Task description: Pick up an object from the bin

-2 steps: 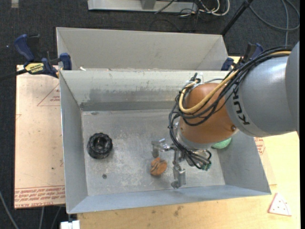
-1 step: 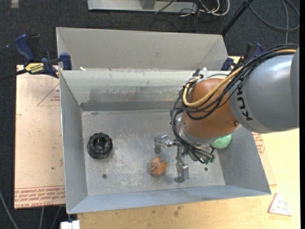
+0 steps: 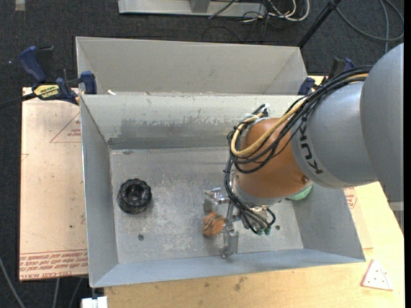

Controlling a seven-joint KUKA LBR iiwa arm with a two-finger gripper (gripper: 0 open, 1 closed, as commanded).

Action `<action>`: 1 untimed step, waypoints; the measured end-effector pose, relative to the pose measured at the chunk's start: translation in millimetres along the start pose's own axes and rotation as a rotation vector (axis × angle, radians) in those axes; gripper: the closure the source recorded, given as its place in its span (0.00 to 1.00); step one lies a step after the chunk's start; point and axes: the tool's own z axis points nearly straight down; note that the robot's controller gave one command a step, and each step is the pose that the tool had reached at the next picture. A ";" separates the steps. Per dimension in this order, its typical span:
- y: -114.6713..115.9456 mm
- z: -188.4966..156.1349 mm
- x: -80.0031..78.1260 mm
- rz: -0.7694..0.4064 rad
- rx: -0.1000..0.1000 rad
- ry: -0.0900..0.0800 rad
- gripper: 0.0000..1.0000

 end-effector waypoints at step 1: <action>27.2 -10.1 16.5 -0.282 -0.002 0.003 1.00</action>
Offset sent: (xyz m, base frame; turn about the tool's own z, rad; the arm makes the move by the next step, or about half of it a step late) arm 0.0000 0.0000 0.0000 0.0000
